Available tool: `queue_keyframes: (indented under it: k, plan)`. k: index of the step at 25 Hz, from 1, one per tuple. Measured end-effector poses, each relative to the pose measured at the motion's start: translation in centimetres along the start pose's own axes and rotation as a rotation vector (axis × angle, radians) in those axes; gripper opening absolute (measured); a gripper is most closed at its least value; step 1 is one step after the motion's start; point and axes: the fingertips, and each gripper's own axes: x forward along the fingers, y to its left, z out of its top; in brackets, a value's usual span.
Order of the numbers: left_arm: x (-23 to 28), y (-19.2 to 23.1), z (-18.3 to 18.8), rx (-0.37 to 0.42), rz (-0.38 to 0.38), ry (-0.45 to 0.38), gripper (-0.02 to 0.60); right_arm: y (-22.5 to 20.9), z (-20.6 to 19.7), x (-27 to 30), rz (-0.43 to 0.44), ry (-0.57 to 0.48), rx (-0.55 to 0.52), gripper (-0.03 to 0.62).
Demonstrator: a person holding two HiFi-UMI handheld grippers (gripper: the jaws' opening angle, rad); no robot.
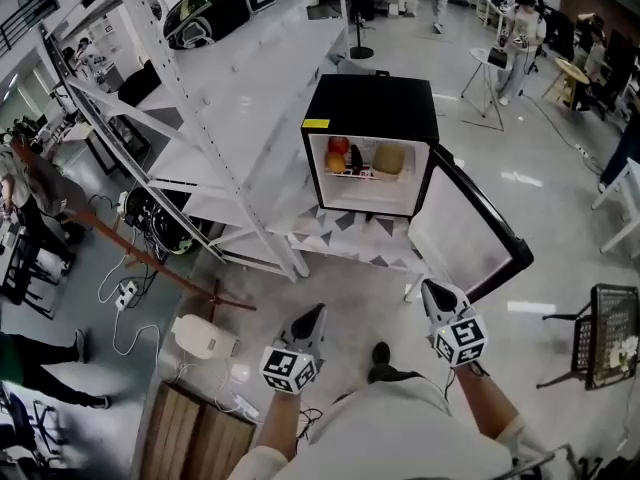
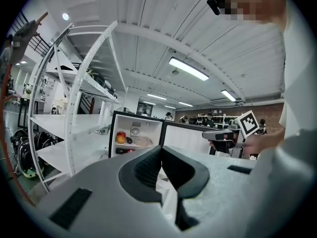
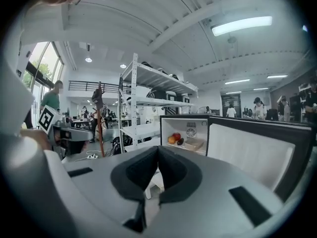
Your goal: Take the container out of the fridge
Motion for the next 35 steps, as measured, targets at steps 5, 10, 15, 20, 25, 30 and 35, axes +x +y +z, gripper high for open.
queue_keyframes:
  k: [5,10,15,20,25,30,35]
  plan:
    - [4.3,1.4,1.1,0.003,0.011,0.007,0.005,-3.0,0.5,3.6,0.015,0.009,-0.015,0.006]
    - [7.8,2.4,1.8,0.005,0.04,0.023,0.005,-5.5,0.6,7.0,0.043,0.033,-0.011,0.006]
    - [10.6,3.2,1.9,0.009,0.075,0.035,0.005,-7.9,-0.8,10.1,0.067,0.086,0.011,0.006]
    - [12.6,3.4,1.9,0.016,0.092,0.048,0.005,-9.2,-1.4,12.3,0.101,0.103,0.054,0.006]
    - [13.5,4.0,2.5,0.02,0.092,0.052,0.005,-9.6,-0.9,13.7,0.11,0.105,0.064,0.006]
    - [14.9,5.5,2.8,0.015,0.068,0.042,0.005,-10.0,-0.8,15.0,0.084,0.113,0.064,0.006]
    - [17.0,8.0,3.5,0.023,0.007,0.029,0.005,-10.6,-0.6,16.8,0.024,0.12,0.059,0.006]
